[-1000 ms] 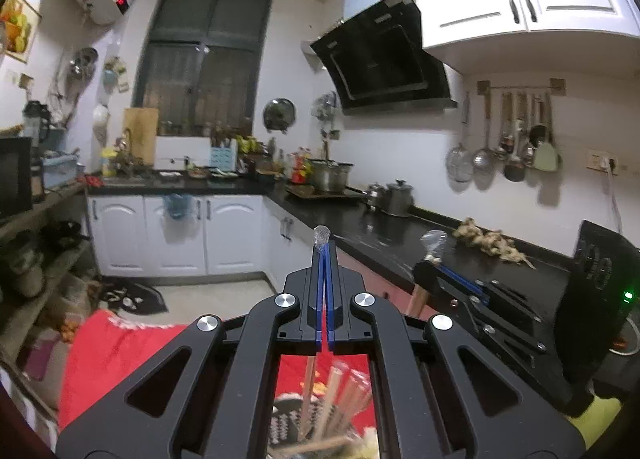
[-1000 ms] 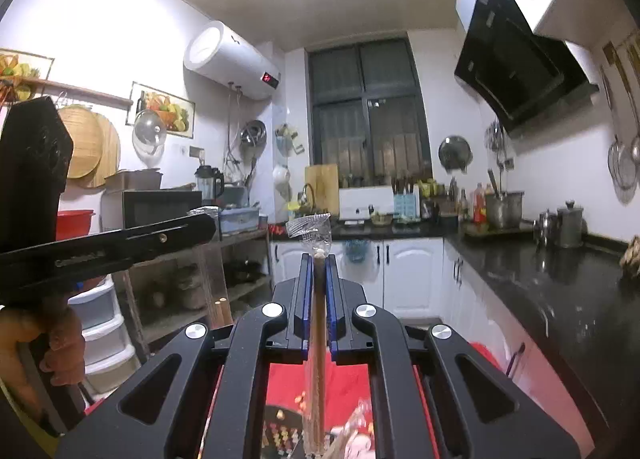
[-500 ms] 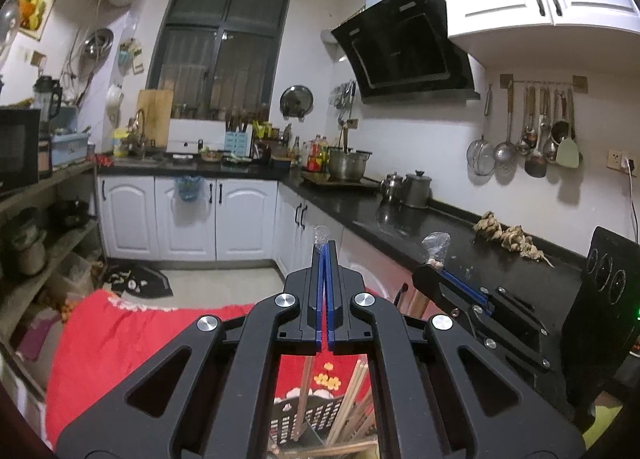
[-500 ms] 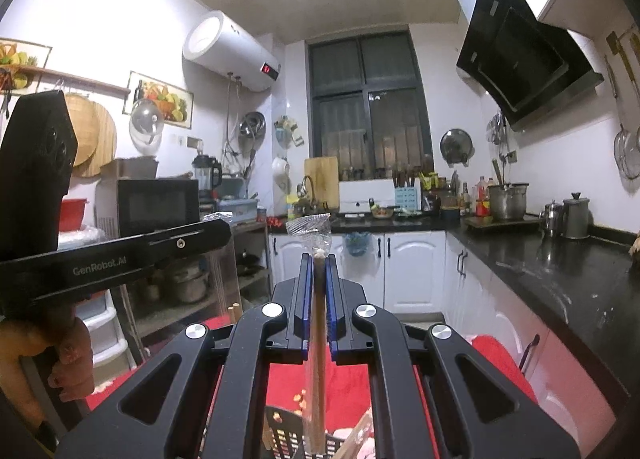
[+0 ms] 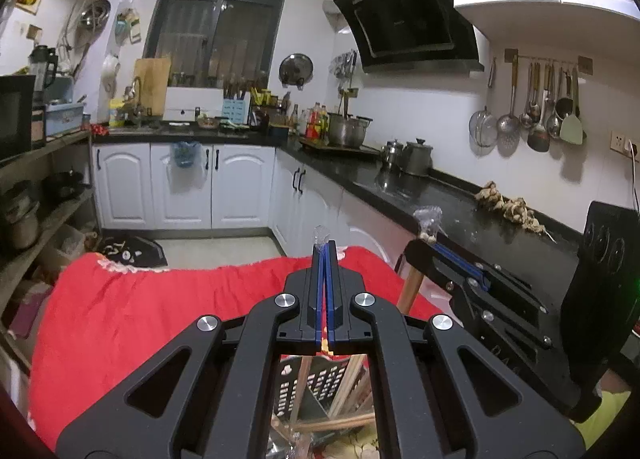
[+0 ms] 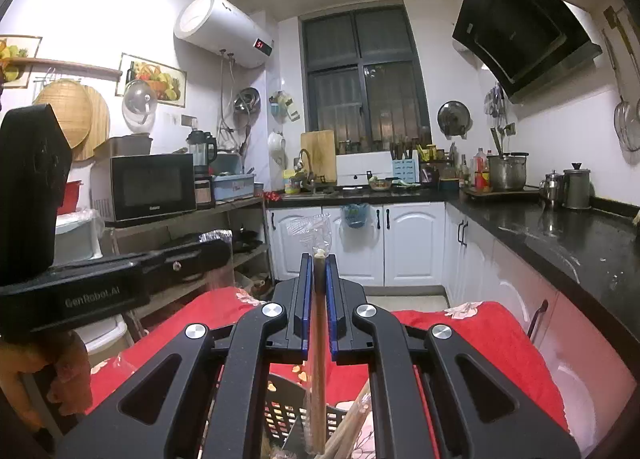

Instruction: Organize utensils

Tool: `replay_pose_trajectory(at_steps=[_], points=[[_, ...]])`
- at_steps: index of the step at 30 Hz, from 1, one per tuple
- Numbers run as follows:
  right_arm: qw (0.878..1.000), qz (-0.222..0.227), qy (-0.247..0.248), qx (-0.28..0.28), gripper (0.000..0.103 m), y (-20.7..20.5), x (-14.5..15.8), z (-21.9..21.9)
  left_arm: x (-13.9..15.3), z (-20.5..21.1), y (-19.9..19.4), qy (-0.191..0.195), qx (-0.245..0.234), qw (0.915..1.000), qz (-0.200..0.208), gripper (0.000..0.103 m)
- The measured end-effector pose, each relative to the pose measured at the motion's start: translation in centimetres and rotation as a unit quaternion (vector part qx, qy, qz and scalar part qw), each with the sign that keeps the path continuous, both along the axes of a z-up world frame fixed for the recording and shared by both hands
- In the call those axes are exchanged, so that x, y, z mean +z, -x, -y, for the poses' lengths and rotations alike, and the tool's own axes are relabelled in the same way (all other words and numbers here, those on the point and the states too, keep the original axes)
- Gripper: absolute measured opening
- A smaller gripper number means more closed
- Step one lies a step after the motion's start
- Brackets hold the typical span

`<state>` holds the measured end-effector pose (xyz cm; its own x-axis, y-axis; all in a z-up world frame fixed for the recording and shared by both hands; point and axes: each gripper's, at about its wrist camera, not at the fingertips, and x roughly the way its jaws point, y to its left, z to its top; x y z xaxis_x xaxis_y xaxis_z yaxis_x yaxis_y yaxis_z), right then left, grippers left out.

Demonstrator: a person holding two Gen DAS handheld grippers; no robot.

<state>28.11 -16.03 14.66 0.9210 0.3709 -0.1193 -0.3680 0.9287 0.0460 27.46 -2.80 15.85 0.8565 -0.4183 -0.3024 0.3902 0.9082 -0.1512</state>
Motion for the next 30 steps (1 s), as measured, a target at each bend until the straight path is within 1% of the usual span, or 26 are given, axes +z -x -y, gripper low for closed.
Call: replay_pose_trajectory(at_steps=[2, 3, 4, 6, 8, 12, 14, 16, 17, 18, 20, 22, 24, 26, 28, 30], points=[[1.000, -0.005, 0.001, -0.001, 0.007, -0.1, -0.2, -0.1, -0.5, 0.0, -0.1, -0.003, 0.001, 1.0000, -0.007, 0.000], [1.000, -0.008, 0.001, -0.001, 0.010, -0.1, -0.4, -0.1, -0.7, -0.1, -0.2, -0.004, 0.001, 0.9999, -0.011, 0.000], [1.000, -0.011, 0.000, -0.001, 0.016, -0.1, -0.5, 0.0, -1.0, -0.2, -0.4, -0.006, 0.000, 0.9998, -0.017, 0.000], [1.000, -0.017, -0.003, -0.001, 0.024, 0.0, -0.7, 0.2, -1.5, -0.5, -0.5, -0.007, 0.001, 0.9996, -0.029, 0.007], [1.000, -0.021, -0.003, 0.000, 0.025, 0.2, -0.8, 0.3, -1.8, -0.9, -0.5, -0.005, 0.002, 0.9994, -0.034, 0.022], [1.000, -0.024, -0.006, -0.001, 0.031, 0.7, -0.8, 0.6, -1.6, -1.8, 0.2, 0.001, 0.007, 0.9994, -0.034, 0.034], [1.000, -0.025, -0.006, -0.003, 0.032, 1.3, -0.7, 0.9, -1.4, -2.3, 0.6, 0.007, 0.011, 0.9994, -0.032, 0.046], [1.000, -0.027, -0.005, -0.006, 0.035, 1.9, -0.6, 1.3, -0.9, -2.9, 1.2, 0.014, 0.016, 0.9994, -0.027, 0.051], [1.000, -0.029, -0.004, -0.008, 0.036, 2.1, -0.6, 1.5, -0.7, -3.3, 1.5, 0.018, 0.018, 0.9994, -0.025, 0.056], [0.999, -0.033, -0.003, -0.010, 0.039, 2.4, -0.6, 1.7, -0.4, -3.7, 2.0, 0.023, 0.019, 0.9993, -0.024, 0.059], [0.999, -0.039, 0.000, -0.013, 0.041, 3.2, -0.6, 2.3, -0.1, -4.1, 2.6, 0.027, 0.021, 0.9991, -0.024, 0.068], [0.999, -0.045, 0.002, -0.017, 0.046, 4.0, -0.6, 2.7, 0.1, -4.5, 3.4, 0.028, 0.025, 0.9990, -0.024, 0.076], [0.998, -0.051, 0.004, -0.020, 0.048, 4.6, -0.7, 3.1, 0.1, -4.8, 4.0, 0.031, 0.028, 0.9988, -0.026, 0.081], [0.998, -0.058, 0.009, -0.025, 0.053, 5.6, -1.0, 3.5, 0.0, -5.1, 4.8, 0.031, 0.028, 0.9987, -0.029, 0.090], [0.997, -0.065, 0.012, -0.027, 0.060, 6.4, -1.3, 3.8, -0.2, -5.2, 5.6, 0.029, 0.032, 0.9987, -0.029, 0.092], [0.997, -0.071, 0.016, -0.029, 0.065, 7.2, -1.8, 4.0, -0.7, -5.4, 6.4, 0.029, 0.033, 0.9985, -0.032, 0.092]])
